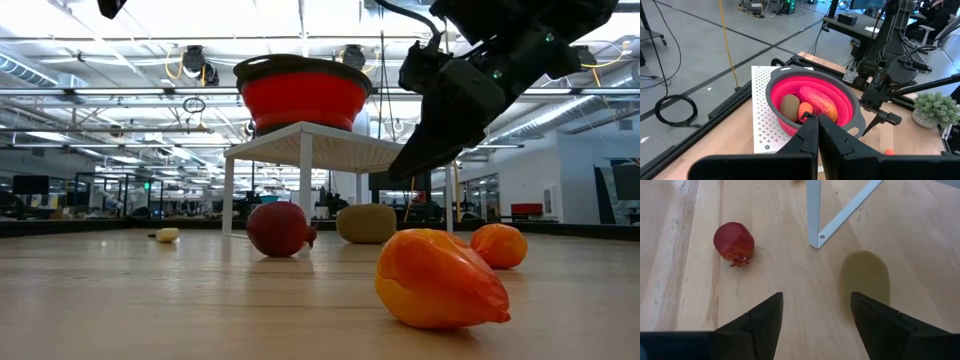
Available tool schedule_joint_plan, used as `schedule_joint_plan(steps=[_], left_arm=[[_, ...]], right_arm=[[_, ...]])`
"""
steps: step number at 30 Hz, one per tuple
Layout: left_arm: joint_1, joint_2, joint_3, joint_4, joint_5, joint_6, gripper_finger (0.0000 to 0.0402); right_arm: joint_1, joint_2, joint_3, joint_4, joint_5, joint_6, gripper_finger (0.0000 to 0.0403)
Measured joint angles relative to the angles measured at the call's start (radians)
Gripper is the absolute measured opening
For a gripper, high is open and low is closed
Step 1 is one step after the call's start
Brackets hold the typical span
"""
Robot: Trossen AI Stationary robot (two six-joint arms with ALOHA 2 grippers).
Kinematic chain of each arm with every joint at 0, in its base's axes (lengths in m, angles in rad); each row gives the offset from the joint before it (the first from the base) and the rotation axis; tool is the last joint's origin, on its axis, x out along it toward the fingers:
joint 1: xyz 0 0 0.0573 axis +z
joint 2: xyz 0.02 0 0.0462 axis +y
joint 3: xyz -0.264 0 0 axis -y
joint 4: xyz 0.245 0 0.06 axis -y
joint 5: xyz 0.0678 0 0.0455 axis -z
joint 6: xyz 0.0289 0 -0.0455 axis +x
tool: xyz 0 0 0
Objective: Pick & Place Fruit
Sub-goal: Put the kiwi into the red strainer bowl on the shelf
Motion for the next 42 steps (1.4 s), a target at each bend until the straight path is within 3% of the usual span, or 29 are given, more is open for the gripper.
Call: schedule_joint_plan(steps=[11,26,42], left_arm=[[0.0,0.001,0.0,0.0,-0.011,0.0,0.0003],[0.0,0.001,0.0,0.0,-0.047,0.0,0.0007],[0.0,0.001,0.0,0.0,-0.065,0.006,0.0005]], right_arm=[[-0.03,0.0,0.0,0.039,0.003,-0.061,0.0248],[-0.059,0.0,0.0,0.039,-0.001,-0.083,0.0395],[-0.059,-0.008,-0.001,0.114,0.004,-0.154,0.0395]])
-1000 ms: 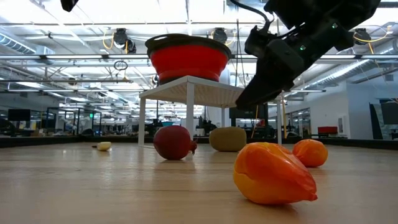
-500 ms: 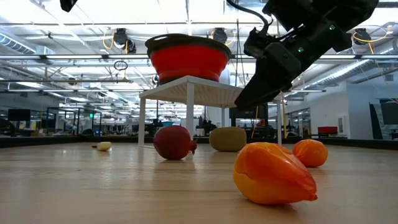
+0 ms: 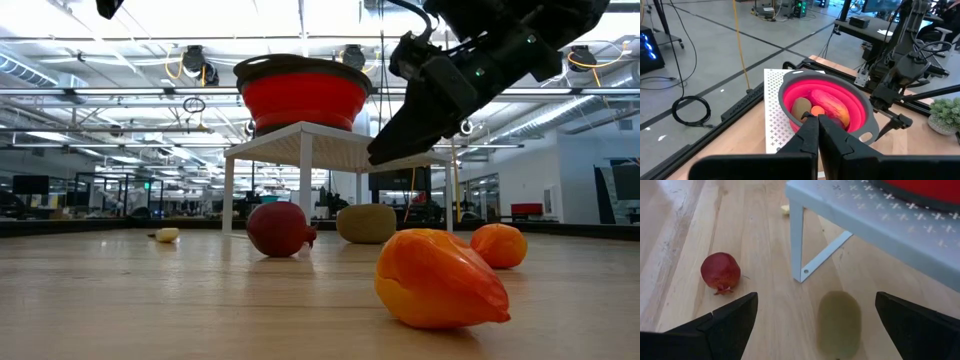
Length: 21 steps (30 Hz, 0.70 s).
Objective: Pick & Place Fruit
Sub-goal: Put the kiwi into the red strainer bowl on the shelf
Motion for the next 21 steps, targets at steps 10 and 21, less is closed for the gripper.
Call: schedule_joint_plan(steps=[10,21], left_arm=[[0.0,0.0,0.0,0.0,0.0,0.007,0.0007],[0.0,0.0,0.0,0.0,0.0,0.003,0.0011]], right_arm=[[-0.005,0.055,0.002,-0.001,0.005,-0.004,0.0394],[-0.025,0.202,0.001,0.084,0.026,-0.007,0.0394]])
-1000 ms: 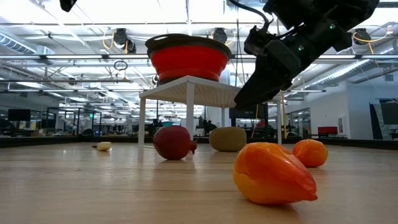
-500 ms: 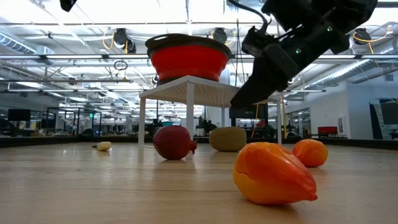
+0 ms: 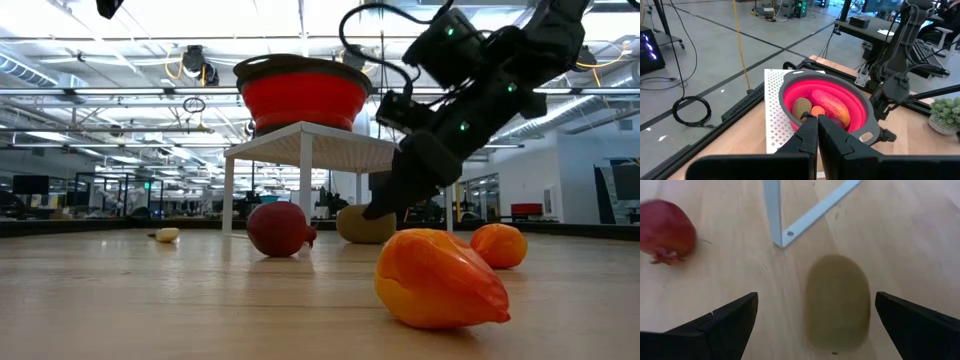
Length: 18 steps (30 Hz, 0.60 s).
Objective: Pick & Place Fruit
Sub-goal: Put the kiwi into the red strainer bowl on the shelf
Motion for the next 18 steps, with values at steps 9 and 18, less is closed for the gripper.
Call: schedule_joint_plan(steps=[9,18], left_arm=[[0.0,0.0,0.0,0.0,0.0,-0.003,0.0009],[0.0,0.0,0.0,0.0,0.0,-0.004,0.0002]], right_arm=[[0.0,0.028,0.0,0.03,0.0,0.003,0.0393],[0.0,0.028,0.0,0.009,0.0,0.04,0.0393]])
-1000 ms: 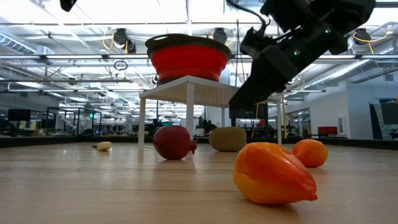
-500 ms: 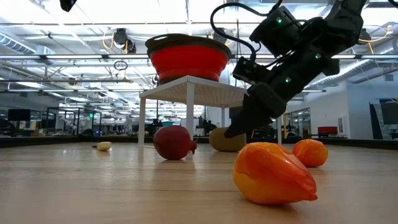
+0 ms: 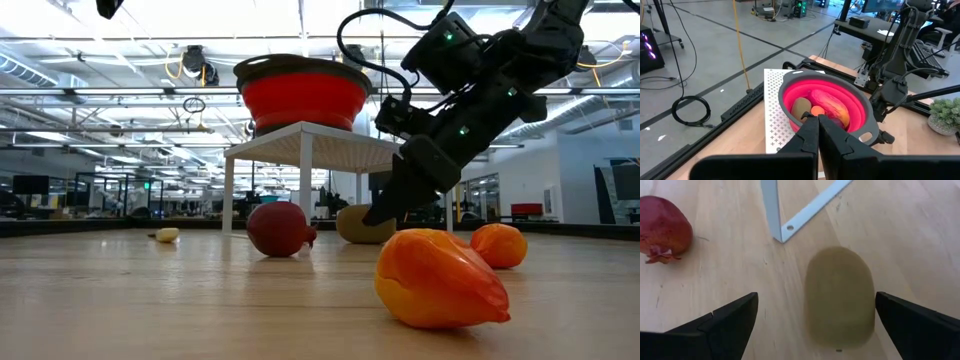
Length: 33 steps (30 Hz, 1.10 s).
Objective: Pick & Place Fruit
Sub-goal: Put the kiwi into the red strainer bowl on the shelf
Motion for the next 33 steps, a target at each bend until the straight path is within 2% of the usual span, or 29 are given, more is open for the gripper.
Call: schedule_joint_plan(steps=[6,15,20,26,33], left_arm=[[0.0,0.0,0.0,0.0,0.0,0.0,0.0015],[0.0,0.0,0.0,0.0,0.0,0.0,0.0002],[0.0,0.0,0.0,0.0,0.0,0.0,0.001],[0.0,0.0,0.0,-0.001,0.001,0.001,0.0018],[0.0,0.0,0.0,-0.001,0.003,0.023,0.0002]], right_arm=[[0.0,0.0,0.0,-0.013,0.0,0.023,0.0385],[0.0,0.0,0.0,-0.014,0.0,0.023,0.029],[0.0,0.0,0.0,-0.013,0.0,0.07,0.0248],[0.013,-0.008,0.0,-0.021,-0.019,0.163,0.0208],[0.074,-0.105,-0.001,-0.133,-0.057,0.199,0.0187]])
